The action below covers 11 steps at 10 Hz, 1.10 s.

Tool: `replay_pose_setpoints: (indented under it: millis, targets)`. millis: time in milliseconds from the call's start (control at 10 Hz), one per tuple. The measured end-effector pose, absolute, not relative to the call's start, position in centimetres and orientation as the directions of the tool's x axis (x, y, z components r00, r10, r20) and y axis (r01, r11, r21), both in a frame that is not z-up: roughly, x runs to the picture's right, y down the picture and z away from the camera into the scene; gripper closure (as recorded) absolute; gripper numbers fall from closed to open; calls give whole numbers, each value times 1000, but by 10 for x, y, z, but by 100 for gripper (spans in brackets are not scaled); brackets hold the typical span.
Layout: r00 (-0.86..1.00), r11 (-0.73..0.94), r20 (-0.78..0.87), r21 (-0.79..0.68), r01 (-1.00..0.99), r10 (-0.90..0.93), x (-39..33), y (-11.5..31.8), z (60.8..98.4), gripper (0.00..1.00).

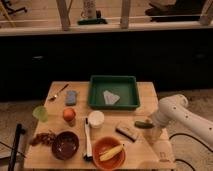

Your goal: Place pepper in paper cup

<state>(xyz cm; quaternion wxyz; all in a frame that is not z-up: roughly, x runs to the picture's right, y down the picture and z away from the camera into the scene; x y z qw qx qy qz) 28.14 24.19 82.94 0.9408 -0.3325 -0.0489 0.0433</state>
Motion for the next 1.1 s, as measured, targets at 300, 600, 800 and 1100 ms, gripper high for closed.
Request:
replay_pose_setpoints:
  millis: [300, 600, 800, 1100]
  targets:
    - [993, 765, 78, -643, -16, 86, 274, 244, 833, 24]
    - [995, 761, 66, -648, -15, 76, 275, 242, 834, 53]
    - [996, 749, 46, -662, -26, 76, 273, 236, 835, 75]
    - [996, 739, 25, -672, -43, 81, 273, 226, 829, 99]
